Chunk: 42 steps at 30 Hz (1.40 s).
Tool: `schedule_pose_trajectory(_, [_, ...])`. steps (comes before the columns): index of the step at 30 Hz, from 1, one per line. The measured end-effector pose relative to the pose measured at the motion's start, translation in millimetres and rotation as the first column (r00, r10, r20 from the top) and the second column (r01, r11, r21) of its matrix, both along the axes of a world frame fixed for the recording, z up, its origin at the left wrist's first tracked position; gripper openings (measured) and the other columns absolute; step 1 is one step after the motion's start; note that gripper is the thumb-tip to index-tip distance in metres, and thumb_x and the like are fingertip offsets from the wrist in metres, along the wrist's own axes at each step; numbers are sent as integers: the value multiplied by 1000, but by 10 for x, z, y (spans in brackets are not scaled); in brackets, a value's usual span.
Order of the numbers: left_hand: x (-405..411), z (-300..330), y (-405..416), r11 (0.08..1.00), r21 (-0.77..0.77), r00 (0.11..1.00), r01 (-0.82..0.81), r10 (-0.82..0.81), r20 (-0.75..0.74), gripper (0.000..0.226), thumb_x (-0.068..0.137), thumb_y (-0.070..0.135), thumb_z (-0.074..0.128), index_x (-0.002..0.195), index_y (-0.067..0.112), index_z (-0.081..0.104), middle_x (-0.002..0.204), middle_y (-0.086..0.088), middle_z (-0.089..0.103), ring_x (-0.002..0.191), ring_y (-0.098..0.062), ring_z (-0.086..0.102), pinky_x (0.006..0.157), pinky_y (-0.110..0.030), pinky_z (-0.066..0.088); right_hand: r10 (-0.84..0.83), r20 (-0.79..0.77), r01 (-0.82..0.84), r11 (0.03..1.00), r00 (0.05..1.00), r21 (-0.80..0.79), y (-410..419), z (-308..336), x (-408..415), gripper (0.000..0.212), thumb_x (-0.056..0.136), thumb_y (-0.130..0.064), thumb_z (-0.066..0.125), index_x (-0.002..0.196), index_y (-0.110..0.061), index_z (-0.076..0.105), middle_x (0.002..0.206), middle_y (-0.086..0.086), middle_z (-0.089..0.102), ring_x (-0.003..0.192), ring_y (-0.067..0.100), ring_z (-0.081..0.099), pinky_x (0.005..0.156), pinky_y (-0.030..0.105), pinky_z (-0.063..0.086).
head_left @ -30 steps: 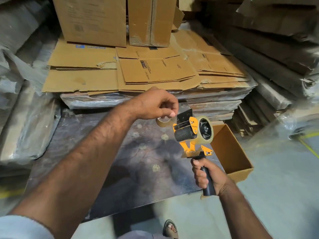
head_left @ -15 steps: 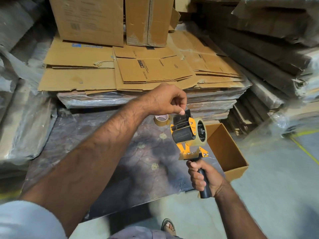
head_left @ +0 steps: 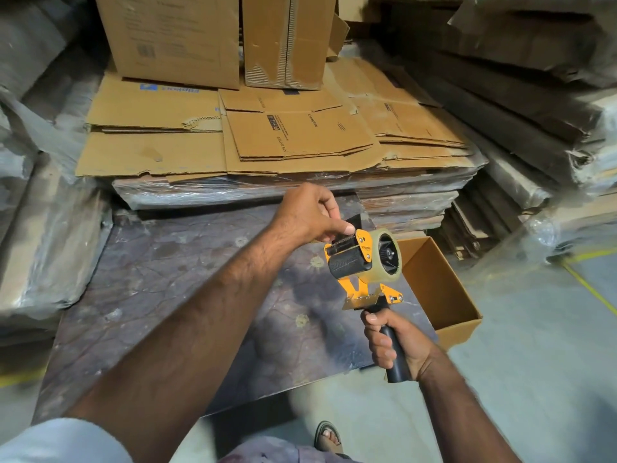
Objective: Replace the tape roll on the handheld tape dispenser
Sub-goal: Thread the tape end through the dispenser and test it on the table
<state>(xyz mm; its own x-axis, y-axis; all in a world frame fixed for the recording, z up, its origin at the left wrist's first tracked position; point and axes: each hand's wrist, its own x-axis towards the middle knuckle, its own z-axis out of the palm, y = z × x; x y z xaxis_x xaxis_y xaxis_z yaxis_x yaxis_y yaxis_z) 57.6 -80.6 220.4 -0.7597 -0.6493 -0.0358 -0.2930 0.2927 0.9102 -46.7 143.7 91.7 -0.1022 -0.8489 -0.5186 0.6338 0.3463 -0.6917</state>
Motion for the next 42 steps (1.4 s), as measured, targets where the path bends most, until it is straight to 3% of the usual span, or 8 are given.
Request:
schedule_pose_trajectory(7, [76, -331, 23, 972, 232, 997, 26, -7, -80, 15, 80, 15, 81, 87, 11, 68, 89, -9, 79, 88, -24, 77, 86, -47, 62, -9, -96, 17, 996, 995, 91, 35, 89, 31, 36, 67, -23, 82, 66, -13, 48, 47, 2, 45, 31, 12, 42, 33, 21, 40])
schedule_pose_trajectory(10, [176, -483, 49, 945, 296, 986, 141, -109, -125, 33, 79, 26, 79, 103, 18, 58, 106, -9, 76, 103, -22, 72, 99, -44, 55, -38, -142, 58, 987, 989, 147, 56, 138, 64, 26, 76, -19, 72, 65, -14, 49, 49, 1, 44, 33, 13, 41, 35, 22, 39])
schedule_pose_trajectory(14, [309, -800, 182, 937, 55, 932, 345, -335, -139, 97, 63, 48, 91, 138, 32, 33, 149, 1, 45, 138, -10, 46, 114, -41, 38, -79, -180, 116, 972, 980, 205, 1, 258, 96, 30, 89, -16, 60, 62, -16, 49, 50, 0, 42, 35, 13, 39, 36, 24, 37])
schedule_pose_trajectory(18, [298, -955, 332, 940, -240, 960, 242, -267, -80, 126, 49, 66, 90, 147, 37, 17, 152, 17, 36, 141, -4, 40, 114, -56, 33, -74, -192, 120, 964, 979, 239, -48, 390, 109, 28, 90, -18, 60, 65, -18, 49, 53, 0, 41, 39, 13, 38, 37, 24, 38])
schedule_pose_trajectory(23, [260, -1003, 329, 965, -233, 966, 123, -171, -195, 119, 46, 62, 93, 139, 26, 29, 144, 9, 47, 133, -11, 50, 109, -52, 42, -69, -193, 115, 964, 979, 241, -65, 504, 130, 25, 90, -18, 62, 68, -17, 52, 54, -1, 43, 40, 12, 39, 37, 22, 37])
schedule_pose_trajectory(31, [282, -925, 399, 975, -172, 968, 144, -174, -178, 110, 47, 50, 98, 135, 26, 37, 136, 13, 51, 128, -4, 50, 111, -33, 42, -65, -191, 112, 963, 979, 246, -20, 556, 141, 26, 91, -18, 62, 67, -16, 52, 55, 0, 43, 40, 11, 39, 37, 22, 37])
schedule_pose_trajectory(37, [267, -887, 353, 980, -97, 959, 177, -193, -208, 95, 52, 32, 100, 128, 25, 43, 131, 12, 56, 122, 5, 54, 100, -8, 39, -58, -198, 107, 964, 979, 245, 22, 578, 120, 27, 90, -18, 63, 65, -17, 53, 55, 0, 44, 41, 12, 40, 37, 22, 38])
schedule_pose_trajectory(42, [242, -930, 272, 997, -35, 956, 67, -74, -283, 69, 56, 22, 98, 112, 22, 58, 118, 5, 69, 114, -7, 65, 104, -24, 49, -34, -223, 88, 967, 974, 239, 46, 569, 113, 27, 90, -15, 62, 64, -15, 53, 54, 1, 45, 41, 13, 41, 38, 22, 39])
